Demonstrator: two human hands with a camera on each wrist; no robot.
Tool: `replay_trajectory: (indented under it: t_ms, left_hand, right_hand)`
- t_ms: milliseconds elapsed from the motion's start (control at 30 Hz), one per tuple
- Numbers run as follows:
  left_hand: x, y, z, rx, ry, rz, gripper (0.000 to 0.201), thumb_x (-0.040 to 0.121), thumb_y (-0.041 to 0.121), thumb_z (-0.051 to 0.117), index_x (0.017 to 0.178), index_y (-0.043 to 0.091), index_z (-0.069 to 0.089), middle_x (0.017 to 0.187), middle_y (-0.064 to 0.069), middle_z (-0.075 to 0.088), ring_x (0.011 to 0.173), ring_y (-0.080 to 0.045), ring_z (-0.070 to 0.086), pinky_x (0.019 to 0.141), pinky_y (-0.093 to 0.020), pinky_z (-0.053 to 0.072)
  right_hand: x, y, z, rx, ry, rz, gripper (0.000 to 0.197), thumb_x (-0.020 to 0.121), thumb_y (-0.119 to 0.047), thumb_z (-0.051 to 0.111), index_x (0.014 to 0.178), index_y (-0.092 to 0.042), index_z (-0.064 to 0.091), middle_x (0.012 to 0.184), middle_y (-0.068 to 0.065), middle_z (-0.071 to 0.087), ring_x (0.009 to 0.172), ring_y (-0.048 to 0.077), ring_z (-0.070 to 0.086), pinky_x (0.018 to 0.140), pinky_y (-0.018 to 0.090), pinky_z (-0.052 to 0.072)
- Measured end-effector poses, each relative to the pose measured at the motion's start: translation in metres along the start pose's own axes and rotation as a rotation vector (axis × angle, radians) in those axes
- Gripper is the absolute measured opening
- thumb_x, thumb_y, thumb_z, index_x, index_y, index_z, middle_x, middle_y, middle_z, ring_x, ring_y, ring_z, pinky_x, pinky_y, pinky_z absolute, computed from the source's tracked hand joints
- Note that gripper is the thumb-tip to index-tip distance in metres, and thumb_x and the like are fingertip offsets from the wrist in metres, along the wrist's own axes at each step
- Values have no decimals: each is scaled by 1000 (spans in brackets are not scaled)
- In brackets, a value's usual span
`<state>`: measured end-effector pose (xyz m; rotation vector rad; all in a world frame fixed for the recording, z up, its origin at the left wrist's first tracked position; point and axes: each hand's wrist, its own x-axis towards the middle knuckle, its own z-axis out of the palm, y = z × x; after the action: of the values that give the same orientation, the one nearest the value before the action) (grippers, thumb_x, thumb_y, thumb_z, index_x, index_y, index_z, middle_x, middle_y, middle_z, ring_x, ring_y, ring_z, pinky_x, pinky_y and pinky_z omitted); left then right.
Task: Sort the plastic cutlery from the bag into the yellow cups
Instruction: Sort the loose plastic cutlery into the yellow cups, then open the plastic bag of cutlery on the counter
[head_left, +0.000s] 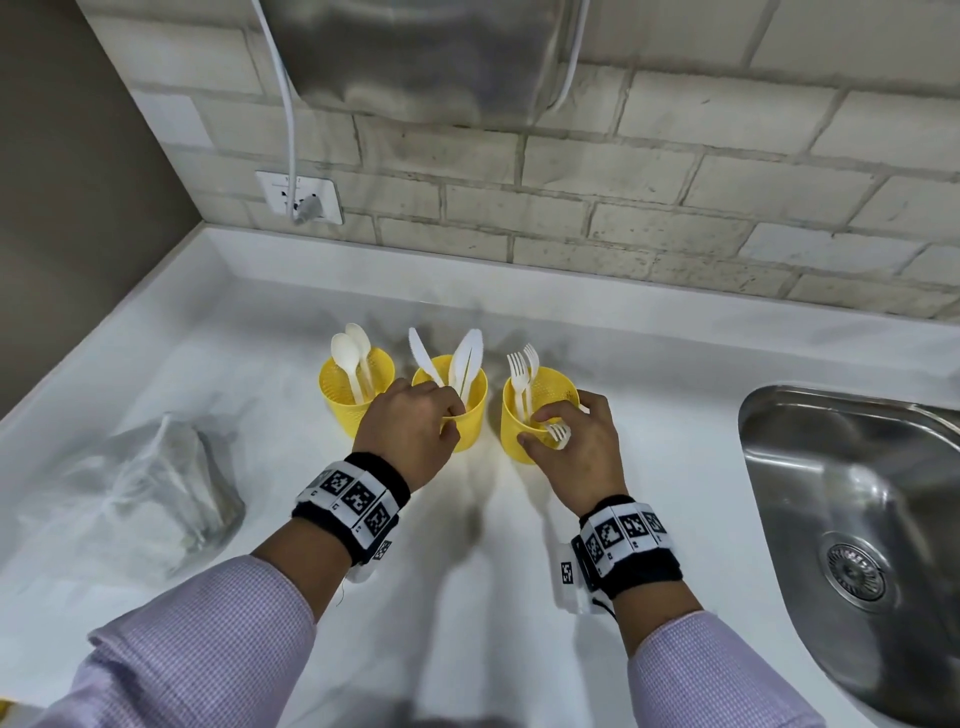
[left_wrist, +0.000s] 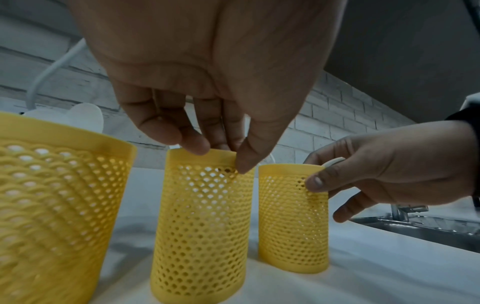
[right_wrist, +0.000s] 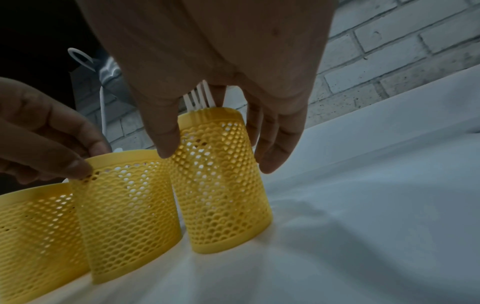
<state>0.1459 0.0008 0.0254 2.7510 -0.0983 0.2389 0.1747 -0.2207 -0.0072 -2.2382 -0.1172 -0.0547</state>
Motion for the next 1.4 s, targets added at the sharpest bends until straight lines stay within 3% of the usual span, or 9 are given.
replay_trajectory:
  t_ms: [167, 300, 533, 667, 800, 967, 1167, 1267, 1400]
  left_hand:
    - [0, -1, 0, 3, -7, -32, 12, 85, 19, 68, 95, 24, 73, 91, 3, 72, 86, -27, 57, 77, -38, 50]
    - [0, -1, -1, 5, -9, -48, 13, 85, 19, 68, 96, 23, 73, 92, 2, 72, 87, -28, 57, 77, -38, 51]
    - [-11, 10, -21, -54, 88, -7, 28, 80, 21, 74, 108, 22, 70, 96, 2, 70, 86, -29, 58, 77, -39, 53]
    - [-40, 16, -48, -124, 200, 39, 29, 82, 26, 71, 111, 24, 67, 98, 8, 67, 85, -22, 57, 76, -34, 50]
    - [-89, 6, -71, -154, 183, -19, 33, 84, 37, 62, 116, 29, 64, 104, 14, 64, 84, -16, 55, 77, -31, 49]
    - [-152, -41, -91, -156, 143, -200, 33, 84, 39, 65, 117, 37, 61, 106, 17, 58, 85, -10, 57, 75, -30, 48]
    - [-205, -129, -111, -99, 189, -474, 45, 81, 21, 81, 121, 28, 62, 112, 3, 59, 84, -19, 60, 73, -37, 50]
    - [-219, -174, -119, -56, 218, -589, 48, 82, 24, 81, 125, 25, 59, 117, -6, 56, 95, -31, 60, 86, -49, 52]
    - [-226, -226, -127, -45, 211, -733, 52, 87, 34, 76, 131, 18, 55, 125, -19, 56, 120, -39, 47, 107, -54, 37]
  right_hand:
    - [1, 0, 7, -16, 49, 17, 24, 76, -22, 87, 96, -20, 74, 128, 2, 45, 115, 22, 56, 88, 14, 34]
    - [-1, 0, 10, -33, 66, 29, 25, 76, -24, 87, 97, -21, 73, 129, 3, 45, 117, 27, 57, 93, 22, 39]
    - [-13, -16, 1, -119, 73, 26, 66, 76, -39, 81, 135, -27, 53, 146, 6, 34, 128, 36, 41, 104, 44, 43]
    - [-35, -49, -8, -61, 210, -104, 59, 77, -46, 68, 130, -26, 56, 141, 6, 37, 124, 32, 38, 105, 46, 38]
    - [-66, -83, -7, 37, 231, -276, 43, 81, -37, 67, 121, -22, 62, 133, 4, 43, 122, 28, 42, 104, 40, 39]
    - [-98, -113, 25, 207, 47, -429, 29, 86, -20, 67, 114, -15, 65, 122, 1, 52, 121, 22, 53, 102, 30, 43]
    - [-119, -131, 107, 173, -353, -408, 39, 90, -31, 59, 128, -23, 56, 137, -4, 44, 135, 12, 43, 109, 31, 40]
    - [-119, -143, 152, 166, -487, -332, 48, 91, -33, 61, 137, -24, 49, 147, -2, 37, 141, 10, 37, 115, 33, 36]
    - [-113, -166, 212, 90, -583, -277, 69, 91, -35, 66, 152, -22, 36, 160, 4, 27, 152, 16, 22, 123, 37, 26]
